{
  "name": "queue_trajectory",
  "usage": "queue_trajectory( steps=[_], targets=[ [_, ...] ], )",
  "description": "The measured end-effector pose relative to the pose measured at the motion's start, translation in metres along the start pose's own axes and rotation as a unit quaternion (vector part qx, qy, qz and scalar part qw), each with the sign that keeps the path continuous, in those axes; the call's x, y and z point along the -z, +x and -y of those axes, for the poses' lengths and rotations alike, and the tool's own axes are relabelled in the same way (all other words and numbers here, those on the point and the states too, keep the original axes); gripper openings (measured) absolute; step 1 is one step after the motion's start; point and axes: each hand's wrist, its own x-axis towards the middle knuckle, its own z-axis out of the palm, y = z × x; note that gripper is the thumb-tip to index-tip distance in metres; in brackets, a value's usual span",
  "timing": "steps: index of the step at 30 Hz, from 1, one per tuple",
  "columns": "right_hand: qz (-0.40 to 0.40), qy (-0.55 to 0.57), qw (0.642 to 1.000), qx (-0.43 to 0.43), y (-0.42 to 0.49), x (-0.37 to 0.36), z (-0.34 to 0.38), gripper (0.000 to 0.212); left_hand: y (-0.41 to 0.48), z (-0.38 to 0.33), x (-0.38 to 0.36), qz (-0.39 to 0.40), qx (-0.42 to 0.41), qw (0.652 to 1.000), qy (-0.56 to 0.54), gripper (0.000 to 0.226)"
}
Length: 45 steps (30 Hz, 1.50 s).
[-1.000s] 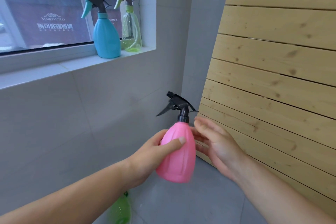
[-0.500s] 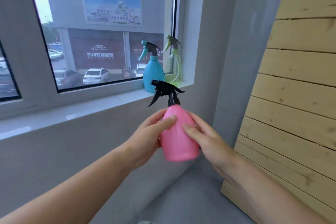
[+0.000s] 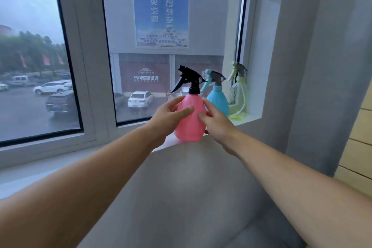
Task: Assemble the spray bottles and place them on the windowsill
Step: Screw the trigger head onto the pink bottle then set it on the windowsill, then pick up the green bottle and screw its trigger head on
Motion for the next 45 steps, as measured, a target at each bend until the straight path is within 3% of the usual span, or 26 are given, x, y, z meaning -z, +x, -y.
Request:
queue_trajectory(
  steps=[5,15,27,37,41,45],
  targets=[
    [-0.030,-0.012,0.999,0.006,0.019,-0.016,-0.002,0.045,0.013,0.011,0.002,-0.035,0.004,0.999,0.010,0.063],
    [-0.103,-0.115,0.988,-0.023,0.040,-0.019,-0.011,0.050,0.023,0.013,-0.007,-0.056,-0.003,0.997,0.044,0.067],
    [-0.112,-0.084,0.990,-0.031,0.030,-0.012,-0.015,0.053,0.011,0.014,-0.010,-0.098,0.002,0.994,0.037,0.081],
    [-0.110,-0.066,0.991,-0.040,-0.037,0.020,-0.031,0.050,-0.041,0.007,-0.020,-0.174,-0.026,0.977,0.123,0.073],
    [-0.111,-0.050,0.991,-0.062,-0.074,0.031,-0.061,0.037,-0.084,0.022,-0.037,-0.098,-0.004,0.989,0.108,0.046],
    [-0.118,-0.038,0.987,-0.105,-0.103,0.034,-0.116,0.022,-0.118,0.072,-0.053,0.006,0.087,0.987,0.134,0.032]
  ],
)
